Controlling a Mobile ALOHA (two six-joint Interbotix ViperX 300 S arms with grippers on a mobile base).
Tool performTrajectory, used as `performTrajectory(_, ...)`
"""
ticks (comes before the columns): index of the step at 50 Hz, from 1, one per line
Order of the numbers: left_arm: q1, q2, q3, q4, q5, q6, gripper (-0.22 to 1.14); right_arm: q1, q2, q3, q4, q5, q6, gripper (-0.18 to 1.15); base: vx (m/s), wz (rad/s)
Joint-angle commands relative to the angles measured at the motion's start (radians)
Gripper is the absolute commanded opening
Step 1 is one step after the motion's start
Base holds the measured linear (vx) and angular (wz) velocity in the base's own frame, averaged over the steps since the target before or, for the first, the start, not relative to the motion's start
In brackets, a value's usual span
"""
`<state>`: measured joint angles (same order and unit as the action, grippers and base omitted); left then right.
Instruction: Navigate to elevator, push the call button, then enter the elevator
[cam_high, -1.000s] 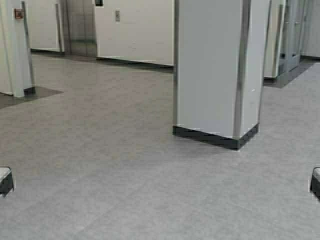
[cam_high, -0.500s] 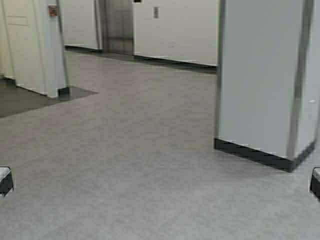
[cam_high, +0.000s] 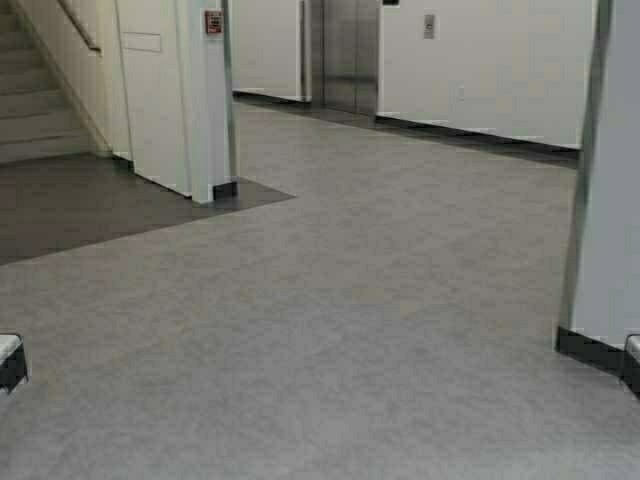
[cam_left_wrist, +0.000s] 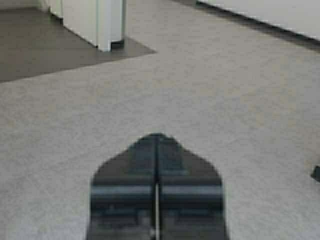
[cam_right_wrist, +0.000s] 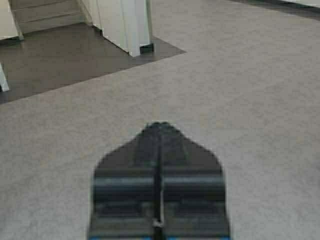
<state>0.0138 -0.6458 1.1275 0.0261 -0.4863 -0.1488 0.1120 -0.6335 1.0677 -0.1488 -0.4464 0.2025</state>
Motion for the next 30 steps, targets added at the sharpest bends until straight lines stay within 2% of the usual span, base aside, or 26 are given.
performTrajectory(1, -0.002, -0.003, -0.037, 0.005, -0.008, 0.0, 0.03, -0.002, -0.011, -0.002, -0.002, -0.008, -0.006, 0.05, 0.74, 0.12)
performTrajectory(14, -0.031, 0.005, -0.037, 0.006, -0.008, 0.008, 0.03, -0.002, -0.014, 0.015, -0.002, -0.008, -0.005, 0.05, 0.79, 0.11)
performTrajectory(30, -0.057, 0.011, -0.035, 0.066, -0.008, 0.009, 0.03, -0.002, 0.005, 0.002, -0.002, -0.008, -0.008, 0.05, 0.77, 0.13)
